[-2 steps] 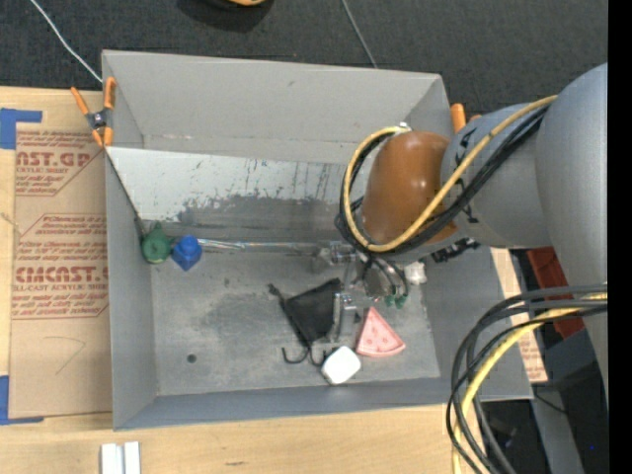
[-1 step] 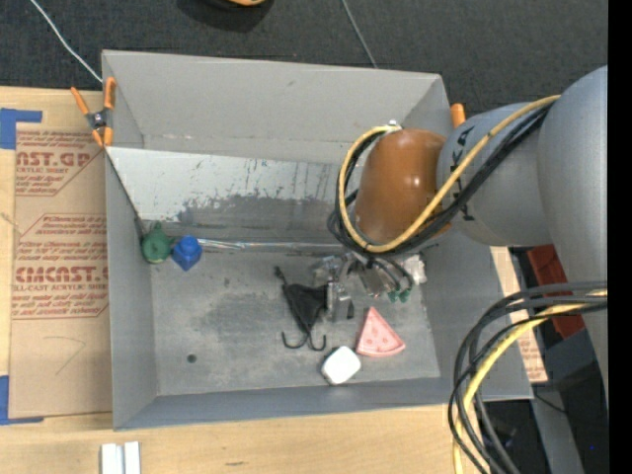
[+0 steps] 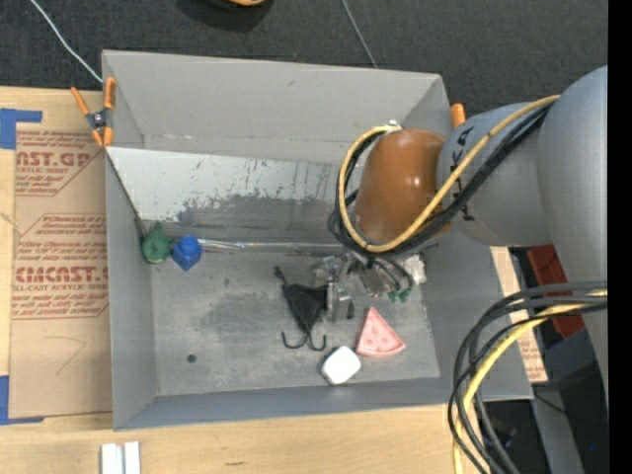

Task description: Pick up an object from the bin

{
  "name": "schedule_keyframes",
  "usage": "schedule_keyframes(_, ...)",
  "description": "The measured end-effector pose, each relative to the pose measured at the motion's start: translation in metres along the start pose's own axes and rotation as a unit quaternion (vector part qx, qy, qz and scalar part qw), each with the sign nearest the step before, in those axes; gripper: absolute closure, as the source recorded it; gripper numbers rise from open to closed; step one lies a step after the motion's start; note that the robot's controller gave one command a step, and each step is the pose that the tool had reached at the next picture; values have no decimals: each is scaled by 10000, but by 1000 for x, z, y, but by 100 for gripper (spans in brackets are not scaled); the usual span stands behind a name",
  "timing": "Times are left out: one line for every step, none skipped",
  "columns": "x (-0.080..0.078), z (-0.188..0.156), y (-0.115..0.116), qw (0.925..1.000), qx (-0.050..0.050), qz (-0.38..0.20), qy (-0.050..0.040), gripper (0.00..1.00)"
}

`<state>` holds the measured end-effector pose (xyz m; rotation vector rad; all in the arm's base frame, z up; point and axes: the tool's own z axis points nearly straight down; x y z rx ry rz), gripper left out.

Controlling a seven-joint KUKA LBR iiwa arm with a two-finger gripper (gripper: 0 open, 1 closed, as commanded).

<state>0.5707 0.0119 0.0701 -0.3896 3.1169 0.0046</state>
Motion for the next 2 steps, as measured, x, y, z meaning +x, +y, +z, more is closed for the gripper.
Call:
schedule_keyframes(-4, -134, 0, 9998, 0, -212, -16, 100)
schedule_keyframes(-4, -134, 0, 9998, -1, -211, -16, 100)
